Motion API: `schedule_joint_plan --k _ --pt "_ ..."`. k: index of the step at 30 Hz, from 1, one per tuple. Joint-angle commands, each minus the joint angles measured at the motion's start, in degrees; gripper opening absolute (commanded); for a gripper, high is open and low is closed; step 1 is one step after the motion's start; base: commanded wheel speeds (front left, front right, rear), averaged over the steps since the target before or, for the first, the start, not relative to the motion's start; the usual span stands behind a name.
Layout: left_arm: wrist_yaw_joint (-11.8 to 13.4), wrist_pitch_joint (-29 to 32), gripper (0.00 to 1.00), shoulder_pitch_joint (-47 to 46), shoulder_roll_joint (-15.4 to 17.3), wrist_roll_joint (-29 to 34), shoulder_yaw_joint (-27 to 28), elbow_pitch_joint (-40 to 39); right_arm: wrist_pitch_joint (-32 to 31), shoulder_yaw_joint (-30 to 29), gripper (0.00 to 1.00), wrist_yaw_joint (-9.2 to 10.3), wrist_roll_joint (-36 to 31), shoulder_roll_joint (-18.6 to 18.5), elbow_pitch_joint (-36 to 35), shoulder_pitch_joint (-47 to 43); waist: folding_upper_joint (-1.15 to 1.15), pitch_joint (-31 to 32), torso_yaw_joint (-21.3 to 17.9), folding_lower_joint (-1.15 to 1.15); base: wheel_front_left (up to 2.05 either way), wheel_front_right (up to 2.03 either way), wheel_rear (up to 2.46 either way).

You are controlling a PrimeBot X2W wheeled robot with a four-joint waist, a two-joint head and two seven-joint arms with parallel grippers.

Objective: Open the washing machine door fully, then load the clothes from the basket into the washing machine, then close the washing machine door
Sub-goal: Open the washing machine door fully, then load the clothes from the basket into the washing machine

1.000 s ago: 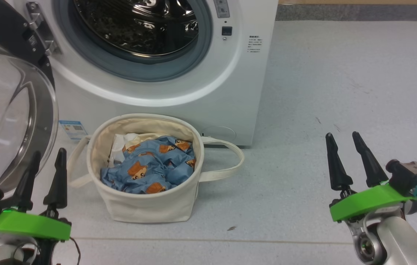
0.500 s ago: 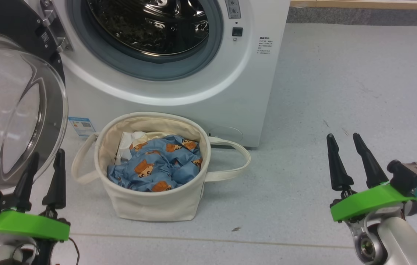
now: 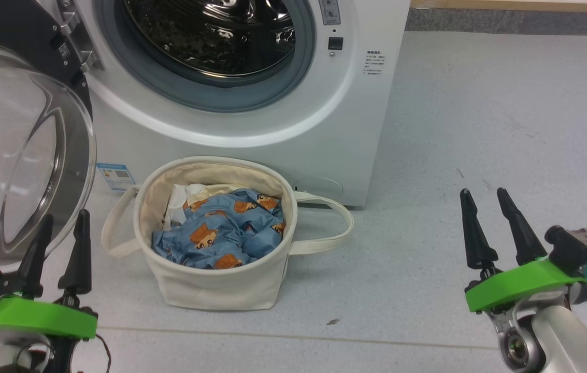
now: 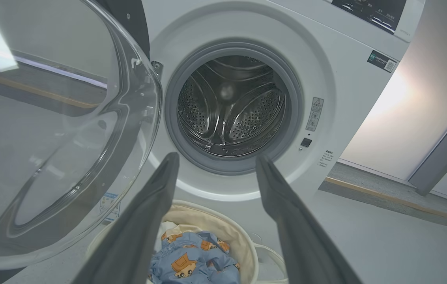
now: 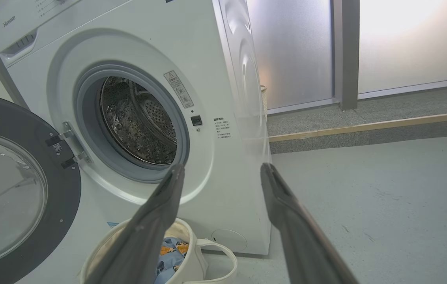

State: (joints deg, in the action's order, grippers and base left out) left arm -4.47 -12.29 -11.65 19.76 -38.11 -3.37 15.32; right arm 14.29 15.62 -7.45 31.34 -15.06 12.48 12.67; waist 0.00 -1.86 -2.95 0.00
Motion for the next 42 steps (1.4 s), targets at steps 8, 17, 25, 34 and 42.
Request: schedule_joint_plan --k 8,17,25,34,42 --pt "0.27 -0.65 1.0 -2.07 2.49 -0.63 1.94 -1.26 0.71 0.67 1.0 -0.03 -0.26 -1.16 -1.52 1.68 0.0 0.1 0.89 0.0 0.75 -0.49 -0.27" --pt "0.52 -0.63 1.0 -2.04 2.86 -0.72 1.76 -1.42 0.71 0.6 1.0 -0.03 -0.43 -1.03 -1.61 1.69 0.0 -0.13 1.58 0.0 1.06 -0.8 -0.26" --pt "0.74 -0.65 1.0 -2.3 3.07 -0.86 1.62 -1.5 0.71 0.58 1.0 -0.03 -0.5 -0.88 -1.53 1.92 0.0 -0.31 1.84 0.0 2.03 -1.61 -0.42" --pt "1.18 -0.92 1.0 -2.28 3.22 -0.81 1.65 -1.07 0.71 0.57 1.0 -0.03 -0.39 -0.69 -1.74 1.74 0.0 0.13 2.03 0.0 1.76 -1.51 -0.24" --pt "0.97 -1.18 1.0 -2.1 3.2 -0.99 1.53 -0.78 0.71 0.69 1.0 -0.03 -0.48 -0.51 -1.96 1.48 0.0 0.48 2.34 0.0 0.68 -0.63 -0.04"
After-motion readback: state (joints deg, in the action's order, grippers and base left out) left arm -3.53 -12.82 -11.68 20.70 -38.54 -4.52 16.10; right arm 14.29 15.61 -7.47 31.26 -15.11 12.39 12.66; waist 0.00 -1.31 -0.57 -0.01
